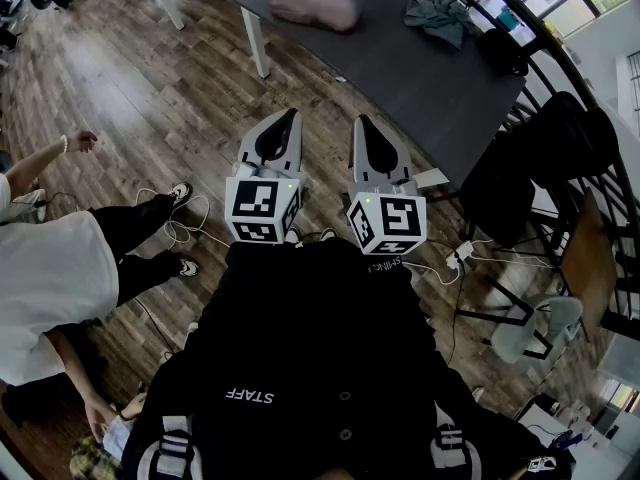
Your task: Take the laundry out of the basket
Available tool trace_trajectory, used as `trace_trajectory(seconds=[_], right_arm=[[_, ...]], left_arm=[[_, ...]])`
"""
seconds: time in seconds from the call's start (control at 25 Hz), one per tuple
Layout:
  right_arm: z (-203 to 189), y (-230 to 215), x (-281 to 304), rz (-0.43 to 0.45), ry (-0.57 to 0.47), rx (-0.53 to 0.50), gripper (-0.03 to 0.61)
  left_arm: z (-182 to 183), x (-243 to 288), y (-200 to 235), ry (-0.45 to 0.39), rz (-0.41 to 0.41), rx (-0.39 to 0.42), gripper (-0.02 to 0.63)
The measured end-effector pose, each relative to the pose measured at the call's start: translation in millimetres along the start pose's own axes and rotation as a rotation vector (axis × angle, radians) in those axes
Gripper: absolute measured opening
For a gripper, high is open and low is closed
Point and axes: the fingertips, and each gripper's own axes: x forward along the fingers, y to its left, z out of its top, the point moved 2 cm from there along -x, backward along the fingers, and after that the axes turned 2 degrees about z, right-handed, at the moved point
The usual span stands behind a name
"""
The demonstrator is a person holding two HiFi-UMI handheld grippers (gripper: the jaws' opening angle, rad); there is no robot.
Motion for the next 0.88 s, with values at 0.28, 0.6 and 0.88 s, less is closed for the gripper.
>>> trace_trajectory(seconds=[0.28,0.6,0.88], right_arm=[[2,4,7,0.006,-0.010,-0.015,0.012],[-5,11,18,0.009,-0.019,-0.002,0.012],[-18,15,31,-0.013,-0.006,0.032,0.012]], left_arm=[[6,4,0,-0.010,-0.016,0.014,0.000],[-1,10,12,-0.003,-0.024,0.024,0.000],[-15,14,25,0.041,-0.047,0.004,0.000]])
